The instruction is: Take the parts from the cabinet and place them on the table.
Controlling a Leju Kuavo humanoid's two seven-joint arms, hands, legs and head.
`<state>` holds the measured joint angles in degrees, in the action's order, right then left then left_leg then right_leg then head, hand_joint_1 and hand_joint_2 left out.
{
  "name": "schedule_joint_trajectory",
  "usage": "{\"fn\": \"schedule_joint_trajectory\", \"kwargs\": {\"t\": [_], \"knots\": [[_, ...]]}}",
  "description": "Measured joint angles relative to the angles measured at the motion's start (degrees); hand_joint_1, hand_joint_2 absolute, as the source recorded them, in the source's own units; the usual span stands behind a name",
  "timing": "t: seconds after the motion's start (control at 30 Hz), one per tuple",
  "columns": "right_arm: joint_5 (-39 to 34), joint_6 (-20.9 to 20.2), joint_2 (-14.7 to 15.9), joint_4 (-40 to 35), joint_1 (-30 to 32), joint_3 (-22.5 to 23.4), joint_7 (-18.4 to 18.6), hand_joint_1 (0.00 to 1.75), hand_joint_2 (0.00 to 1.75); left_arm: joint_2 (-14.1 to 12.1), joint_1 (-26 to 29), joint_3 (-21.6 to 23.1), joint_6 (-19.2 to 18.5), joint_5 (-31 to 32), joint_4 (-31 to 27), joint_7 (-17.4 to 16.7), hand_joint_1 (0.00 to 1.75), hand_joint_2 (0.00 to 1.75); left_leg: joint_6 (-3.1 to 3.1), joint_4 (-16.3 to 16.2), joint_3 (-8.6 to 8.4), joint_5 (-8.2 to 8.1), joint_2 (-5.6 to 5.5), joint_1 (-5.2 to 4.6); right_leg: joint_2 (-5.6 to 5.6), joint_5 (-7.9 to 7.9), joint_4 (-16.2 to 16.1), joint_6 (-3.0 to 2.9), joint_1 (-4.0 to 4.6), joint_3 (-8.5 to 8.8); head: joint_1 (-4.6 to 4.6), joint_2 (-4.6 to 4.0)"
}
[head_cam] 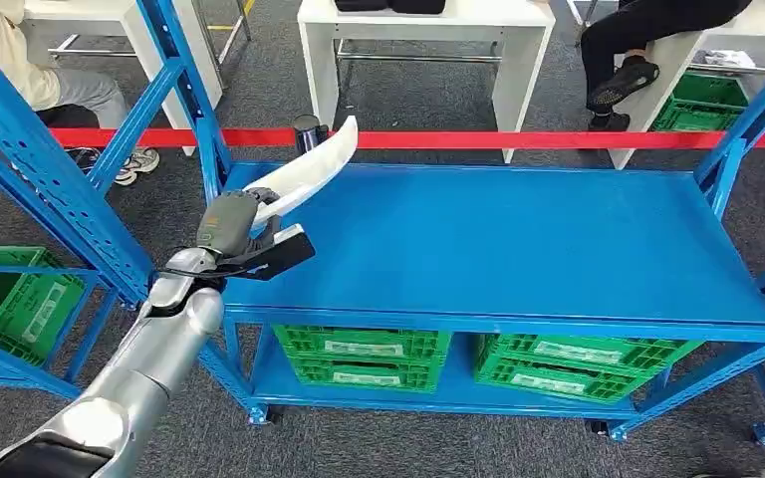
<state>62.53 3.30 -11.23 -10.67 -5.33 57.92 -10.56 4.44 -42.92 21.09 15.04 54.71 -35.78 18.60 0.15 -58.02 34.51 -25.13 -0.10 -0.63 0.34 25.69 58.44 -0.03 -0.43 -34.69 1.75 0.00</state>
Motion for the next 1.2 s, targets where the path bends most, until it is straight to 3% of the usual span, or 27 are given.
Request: {"fn": "schedule_joint_trajectory", "kwargs": {"t": [0.37, 0.53, 0.77, 0.97, 1.07, 1.2], "knots": [[0.0, -0.2, -0.2, 0.0, -0.1, 0.0, -0.8, 0.00, 1.75, -0.1, 0.2, 0.7, 3.0, 2.9, -1.0, -0.7, 1.75, 1.75, 0.01, 0.0, 0.02, -0.01, -0.01, 0.00, -0.01, 0.00, 0.0, 0.00, 0.00, 0.00, 0.00, 0.00], [-3.9, -3.6, -0.2, 0.0, -0.4, 1.0, -6.4, 0.00, 1.75, -0.4, 1.0, 0.8, 4.6, 4.9, -2.0, -1.3, 1.75, 1.75, 0.00, 0.0, 0.02, -0.01, -0.01, 0.00, 0.00, 0.00, 0.0, 0.00, 0.00, -0.01, 0.00, 0.00], [-13.7, -11.6, -0.2, 0.0, -1.5, 7.5, -13.3, 0.00, 1.75, -0.8, 3.1, 1.9, 5.1, 8.5, -5.7, -2.4, 1.75, 1.75, 0.01, 0.0, 0.03, -0.01, -0.03, 0.00, -0.01, 0.00, 0.0, 0.01, 0.00, -0.02, 0.00, 0.00], [-13.4, -6.8, -0.3, 0.0, -1.9, 9.1, -19.4, 0.00, 1.75, -0.8, 5.3, 3.7, 4.4, 11.5, -9.4, -3.5, 1.75, 1.75, 0.04, 0.0, 0.05, -0.03, -0.03, -0.02, -0.01, 0.03, 0.0, 0.04, -0.02, -0.02, -0.02, 0.00], [-13.3, -6.8, -0.5, 0.0, -2.0, 9.4, -16.5, 0.00, 1.75, -0.8, 5.8, 4.6, 3.9, 11.9, -10.5, -2.7, 1.75, 1.75, 0.41, -0.3, 0.17, -0.27, -0.03, -0.24, -0.07, -0.02, -0.1, 0.32, -0.30, 0.01, 0.02, 0.00], [-13.9, -5.6, -0.7, 0.0, -2.1, 9.9, -16.2, 0.00, 1.75, -0.8, 5.8, 5.6, 3.6, 12.0, -11.0, -2.6, 1.75, 1.75, 0.79, -0.3, 0.23, -0.25, -0.08, -0.53, -0.07, -0.20, -0.3, 0.74, -0.58, 0.05, 0.00, 0.00]]}}
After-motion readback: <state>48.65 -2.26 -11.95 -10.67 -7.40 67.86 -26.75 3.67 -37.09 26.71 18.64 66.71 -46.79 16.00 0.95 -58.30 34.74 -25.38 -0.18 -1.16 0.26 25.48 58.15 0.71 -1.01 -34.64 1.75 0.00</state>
